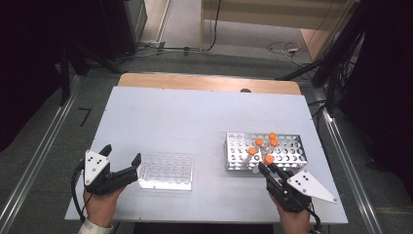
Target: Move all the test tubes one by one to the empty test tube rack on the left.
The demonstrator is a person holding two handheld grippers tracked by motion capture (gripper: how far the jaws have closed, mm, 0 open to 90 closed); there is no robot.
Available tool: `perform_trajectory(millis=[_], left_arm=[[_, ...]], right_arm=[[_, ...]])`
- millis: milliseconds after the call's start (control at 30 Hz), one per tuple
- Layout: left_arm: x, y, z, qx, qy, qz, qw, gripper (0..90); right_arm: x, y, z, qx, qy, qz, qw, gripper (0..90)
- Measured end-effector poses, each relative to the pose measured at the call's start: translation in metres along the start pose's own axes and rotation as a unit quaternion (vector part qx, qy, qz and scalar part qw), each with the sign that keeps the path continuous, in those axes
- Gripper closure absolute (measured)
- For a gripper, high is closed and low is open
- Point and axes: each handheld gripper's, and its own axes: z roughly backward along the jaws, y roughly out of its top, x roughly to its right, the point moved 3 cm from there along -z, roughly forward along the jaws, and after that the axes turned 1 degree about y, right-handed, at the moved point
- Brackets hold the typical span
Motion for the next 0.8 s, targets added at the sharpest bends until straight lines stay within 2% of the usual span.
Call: perform_trajectory(millis=[67, 100, 133, 167, 200, 267, 467, 600, 733, 800], left_arm=[[0.004, 0.001, 0.000, 0.002, -0.007, -0.003, 1.0000, 7.0], [0.006, 0.002, 0.001, 0.003, -0.012, -0.003, 0.9999, 7.0], [0.008, 0.002, 0.000, 0.004, -0.018, -0.004, 0.9998, 8.7], [0.011, 0.003, 0.000, 0.006, -0.023, -0.004, 0.9997, 8.7], [0.014, 0.004, 0.000, 0.006, -0.026, -0.008, 0.9996, 8.7], [0.021, 0.006, -0.002, 0.008, -0.036, -0.014, 0.9992, 8.7], [0.045, 0.012, -0.007, 0.012, -0.063, -0.035, 0.9974, 13.1], [0.061, 0.016, -0.015, 0.005, -0.093, -0.038, 0.9950, 14.5], [0.077, 0.020, -0.021, -0.003, -0.126, -0.034, 0.9915, 14.6], [0.086, 0.023, -0.024, -0.004, -0.140, -0.039, 0.9894, 16.0]], right_arm=[[-0.009, -0.002, -0.007, -0.009, 0.017, 0.004, 0.9998, 72.0], [-0.009, -0.002, -0.007, -0.009, 0.017, 0.004, 0.9998, 72.0], [-0.016, -0.004, -0.014, -0.018, 0.034, 0.000, 0.9993, 72.0], [-0.020, -0.005, -0.018, -0.022, 0.041, 0.004, 0.9989, 72.0], [-0.020, -0.005, -0.018, -0.022, 0.041, 0.004, 0.9989, 72.0], [-0.032, -0.007, -0.028, -0.029, 0.056, 0.018, 0.9979, 72.0], [-0.045, -0.007, -0.044, -0.037, 0.077, 0.029, 0.9959, 72.0], [-0.055, -0.006, -0.058, -0.047, 0.094, 0.033, 0.9939, 72.0], [-0.060, -0.005, -0.066, -0.052, 0.104, 0.038, 0.9925, 72.0], [-0.064, -0.006, -0.072, -0.059, 0.108, 0.041, 0.9915, 72.0]])
